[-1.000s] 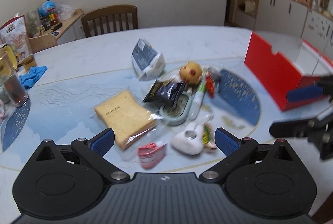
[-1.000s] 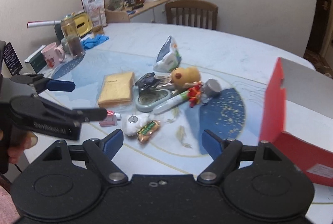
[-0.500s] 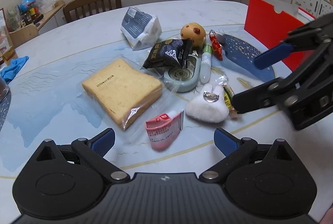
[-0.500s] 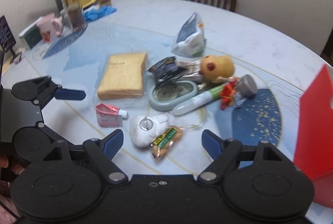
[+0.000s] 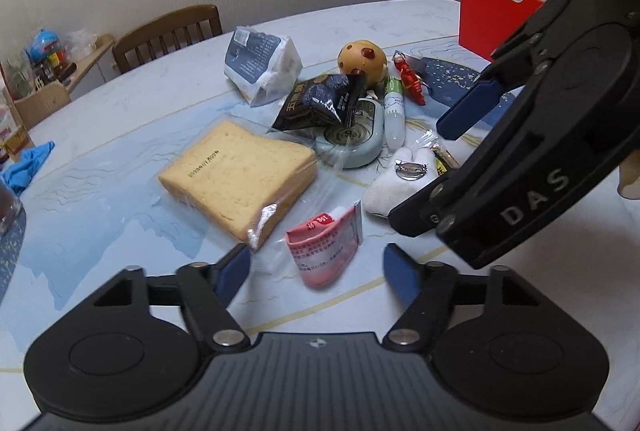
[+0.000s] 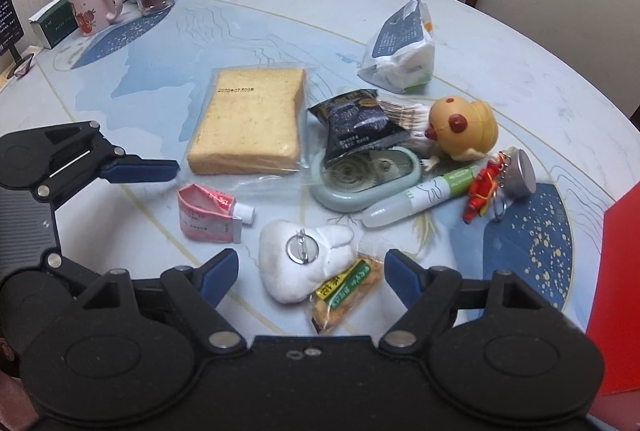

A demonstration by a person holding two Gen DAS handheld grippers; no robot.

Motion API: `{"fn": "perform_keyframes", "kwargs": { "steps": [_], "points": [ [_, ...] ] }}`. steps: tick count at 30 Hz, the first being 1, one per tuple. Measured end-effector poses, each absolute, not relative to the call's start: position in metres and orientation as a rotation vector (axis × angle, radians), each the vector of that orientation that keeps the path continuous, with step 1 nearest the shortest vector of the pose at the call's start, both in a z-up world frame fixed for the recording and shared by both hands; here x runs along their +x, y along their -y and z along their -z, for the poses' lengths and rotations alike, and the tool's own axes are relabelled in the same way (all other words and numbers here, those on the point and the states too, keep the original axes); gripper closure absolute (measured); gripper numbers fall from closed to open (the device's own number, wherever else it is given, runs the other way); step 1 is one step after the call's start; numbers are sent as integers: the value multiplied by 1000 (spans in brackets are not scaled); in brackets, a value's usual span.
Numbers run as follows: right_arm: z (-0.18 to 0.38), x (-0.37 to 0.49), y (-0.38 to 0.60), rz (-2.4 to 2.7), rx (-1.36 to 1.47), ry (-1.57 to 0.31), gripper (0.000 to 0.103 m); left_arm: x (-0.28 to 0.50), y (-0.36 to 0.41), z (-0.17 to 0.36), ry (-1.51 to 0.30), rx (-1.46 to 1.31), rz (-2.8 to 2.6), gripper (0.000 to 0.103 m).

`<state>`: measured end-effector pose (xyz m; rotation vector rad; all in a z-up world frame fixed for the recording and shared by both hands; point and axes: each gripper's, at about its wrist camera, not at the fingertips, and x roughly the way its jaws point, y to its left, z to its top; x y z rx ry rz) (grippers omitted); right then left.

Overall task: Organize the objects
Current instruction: 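Grasp the white plush bunny with the right tool while the left tool grasps the toothpaste tube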

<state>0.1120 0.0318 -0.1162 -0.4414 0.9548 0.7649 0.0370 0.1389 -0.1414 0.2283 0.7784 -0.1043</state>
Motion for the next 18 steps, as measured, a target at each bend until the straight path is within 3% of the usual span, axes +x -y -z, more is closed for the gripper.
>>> {"fn": "perform_keyframes", "kwargs": {
  "steps": [5,12,18],
  "points": [
    [118,111,-39,-763,-447,-963,30,28,-135,139,-770,279,113,44],
    [121,114,-43,-743,-462,-970,34,33,-136,142,-767,268,139,46],
    [120,115,-43,-715,-460,-962,49,37,-140,143,-752,268,137,61]
  ]
}}
